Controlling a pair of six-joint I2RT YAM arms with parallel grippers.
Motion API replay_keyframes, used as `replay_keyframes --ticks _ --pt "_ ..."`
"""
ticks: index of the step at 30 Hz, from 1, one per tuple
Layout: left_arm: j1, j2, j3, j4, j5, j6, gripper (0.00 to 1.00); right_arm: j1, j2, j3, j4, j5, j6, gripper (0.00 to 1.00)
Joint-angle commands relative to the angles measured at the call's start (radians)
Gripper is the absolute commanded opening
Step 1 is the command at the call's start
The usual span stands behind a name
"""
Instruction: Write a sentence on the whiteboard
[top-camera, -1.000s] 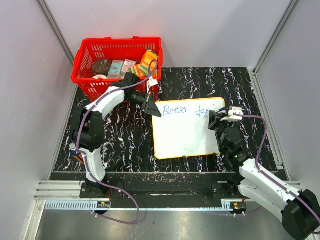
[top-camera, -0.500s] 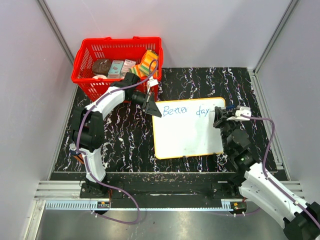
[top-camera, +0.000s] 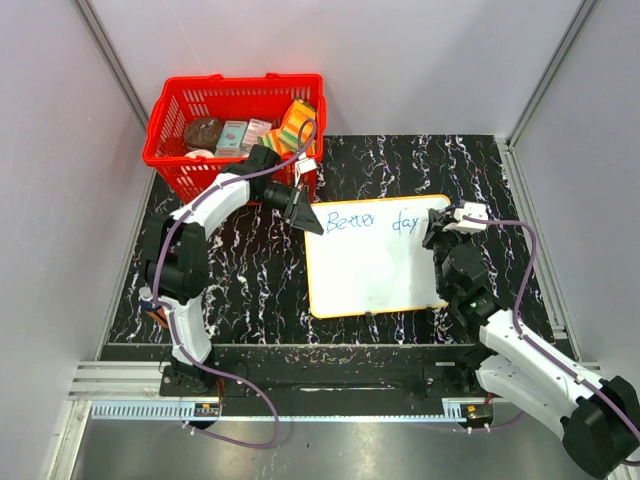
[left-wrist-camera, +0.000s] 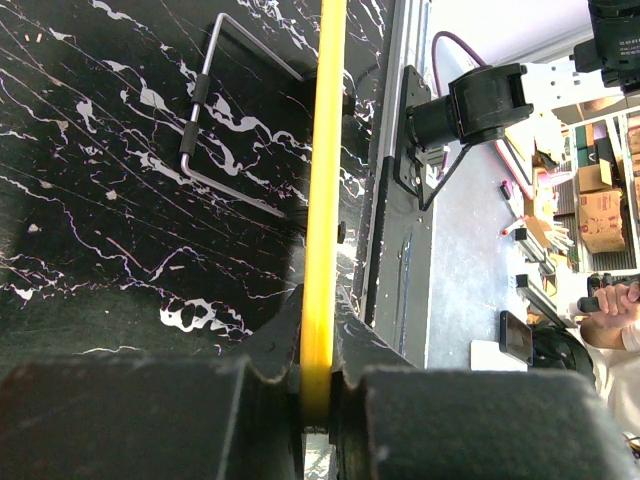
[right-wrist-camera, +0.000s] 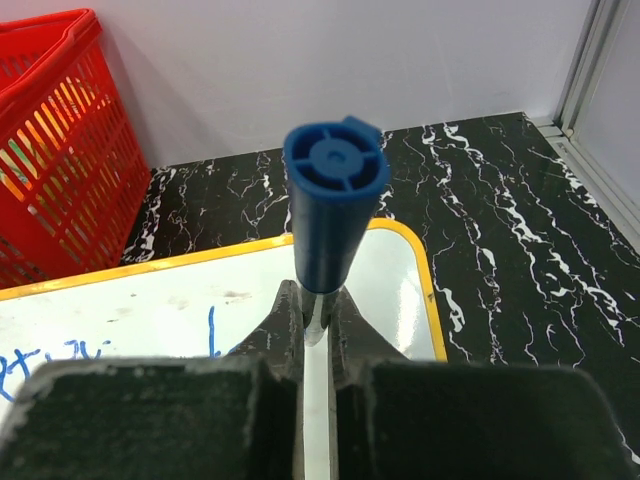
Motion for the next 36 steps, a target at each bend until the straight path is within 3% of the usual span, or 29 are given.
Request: replay_keyframes --ticks 1,19,36 --pt "-0.010 -0.030 0.016 0.036 -0.181 0.090 0.00 -0.014 0.009 0.035 0.088 0.041 -0.023 0.00" --pt "-0.011 -0.028 0.014 0.036 -0.178 0.093 0.00 -0.049 0.124 0.055 0.142 0.003 -0.004 0.00" --pt "-0.013 -0.028 0.016 0.036 -0.181 0.091 0.00 -0.049 0.071 0.003 0.048 -0.053 0.088 0.00"
